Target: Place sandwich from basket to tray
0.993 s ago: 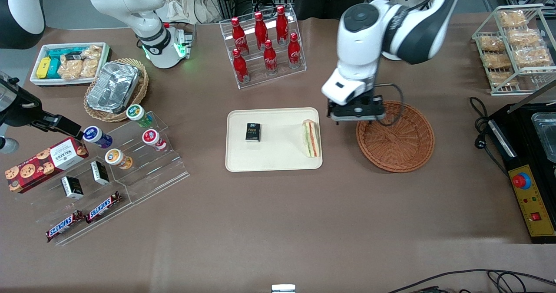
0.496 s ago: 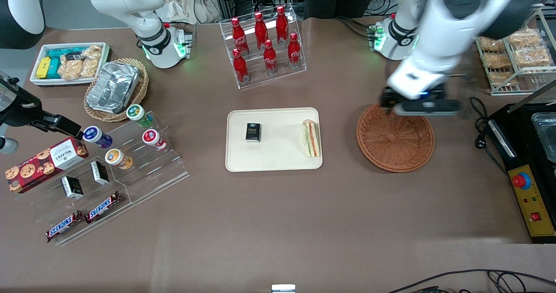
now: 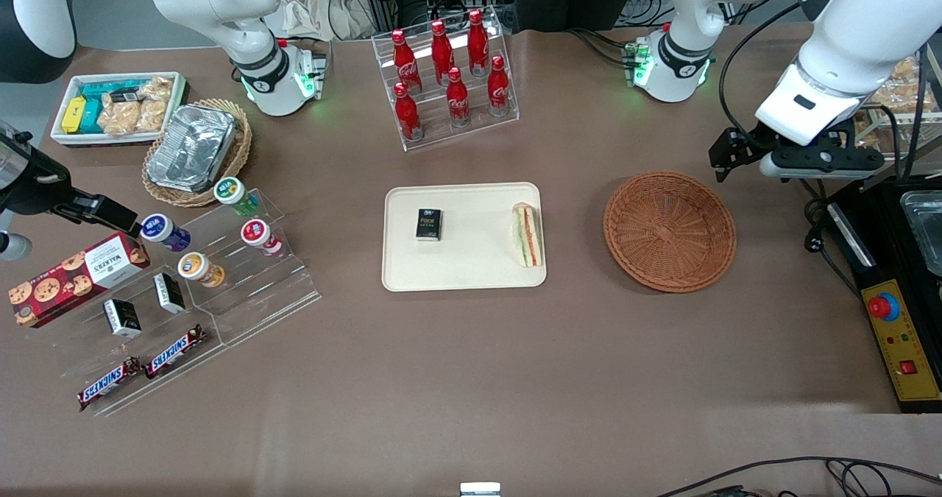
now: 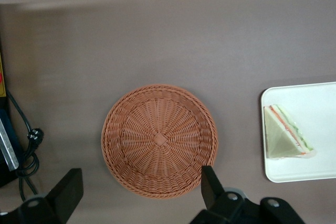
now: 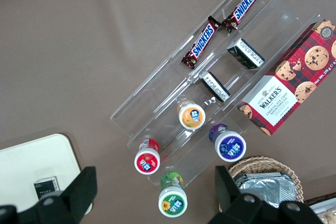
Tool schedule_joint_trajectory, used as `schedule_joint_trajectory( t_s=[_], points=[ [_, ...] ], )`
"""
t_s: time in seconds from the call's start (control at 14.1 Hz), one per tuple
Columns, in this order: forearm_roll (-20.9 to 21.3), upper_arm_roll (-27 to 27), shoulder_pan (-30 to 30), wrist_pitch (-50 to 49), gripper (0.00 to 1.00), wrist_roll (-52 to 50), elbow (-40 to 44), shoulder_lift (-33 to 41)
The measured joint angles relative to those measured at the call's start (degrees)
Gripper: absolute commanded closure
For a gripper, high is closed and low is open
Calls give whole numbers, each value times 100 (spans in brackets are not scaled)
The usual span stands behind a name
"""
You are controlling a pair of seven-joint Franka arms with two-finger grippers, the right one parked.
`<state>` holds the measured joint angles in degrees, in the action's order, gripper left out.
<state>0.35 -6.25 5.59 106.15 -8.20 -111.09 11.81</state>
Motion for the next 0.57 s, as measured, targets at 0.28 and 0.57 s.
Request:
schedule_joint_trajectory(
  t_s=[0.28, 0.57],
  points=[
    [0, -207, -420, 2, 0, 115, 197, -116],
    [7, -440, -590, 55, 0, 263, 515, -598]
  ],
)
